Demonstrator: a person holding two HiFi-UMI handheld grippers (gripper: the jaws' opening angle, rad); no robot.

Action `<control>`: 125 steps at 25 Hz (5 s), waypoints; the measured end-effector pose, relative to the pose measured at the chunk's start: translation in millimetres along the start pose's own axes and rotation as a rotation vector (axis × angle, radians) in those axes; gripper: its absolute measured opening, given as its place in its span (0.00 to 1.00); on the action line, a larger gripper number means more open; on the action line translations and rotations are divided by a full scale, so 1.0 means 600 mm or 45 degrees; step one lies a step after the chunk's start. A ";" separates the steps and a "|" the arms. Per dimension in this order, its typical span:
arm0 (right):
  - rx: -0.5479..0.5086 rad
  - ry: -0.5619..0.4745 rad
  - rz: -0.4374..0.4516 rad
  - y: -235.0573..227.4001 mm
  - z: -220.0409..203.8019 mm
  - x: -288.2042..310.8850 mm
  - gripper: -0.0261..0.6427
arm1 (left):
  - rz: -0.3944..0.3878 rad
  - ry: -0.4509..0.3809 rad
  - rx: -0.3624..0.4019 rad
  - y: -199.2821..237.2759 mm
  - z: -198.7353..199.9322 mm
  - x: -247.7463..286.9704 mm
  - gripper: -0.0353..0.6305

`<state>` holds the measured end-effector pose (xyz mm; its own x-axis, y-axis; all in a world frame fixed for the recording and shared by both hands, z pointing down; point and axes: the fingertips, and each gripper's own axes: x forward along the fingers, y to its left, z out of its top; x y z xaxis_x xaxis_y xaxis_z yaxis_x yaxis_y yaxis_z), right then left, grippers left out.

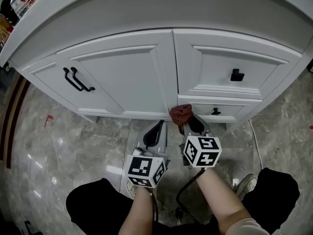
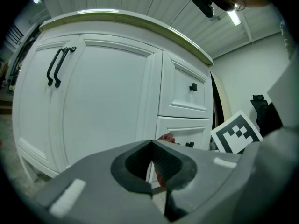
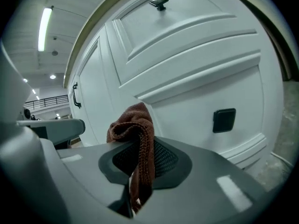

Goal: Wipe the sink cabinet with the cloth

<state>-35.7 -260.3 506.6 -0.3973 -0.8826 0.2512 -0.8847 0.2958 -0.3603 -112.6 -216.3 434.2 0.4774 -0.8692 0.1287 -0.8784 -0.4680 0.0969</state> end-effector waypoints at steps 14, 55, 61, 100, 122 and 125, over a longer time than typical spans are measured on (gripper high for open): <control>0.191 -0.038 -0.248 -0.129 0.003 -0.052 0.17 | -0.108 0.021 0.002 -0.062 -0.019 0.039 0.05; 0.081 -0.134 -0.500 -0.333 0.079 -0.194 0.17 | -0.315 0.084 -0.002 -0.229 -0.068 0.140 0.05; 0.105 -0.160 -0.670 -0.386 0.088 -0.241 0.17 | -0.316 0.062 -0.035 -0.234 -0.066 0.141 0.05; 0.103 0.058 -0.237 -0.136 -0.100 -0.001 0.17 | -0.063 0.120 -0.073 -0.036 -0.121 0.057 0.05; 0.174 0.029 -0.565 -0.378 -0.046 -0.148 0.17 | -0.260 0.178 -0.003 -0.207 -0.145 0.144 0.05; 0.287 0.028 -0.663 -0.418 -0.048 -0.177 0.17 | -0.243 0.160 -0.018 -0.206 -0.138 0.148 0.05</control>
<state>221.2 -230.1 596.2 0.0704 -0.8827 0.4646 -0.8924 -0.2639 -0.3661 40.2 -222.3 515.1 0.6348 -0.7381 0.2286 -0.7719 -0.6189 0.1453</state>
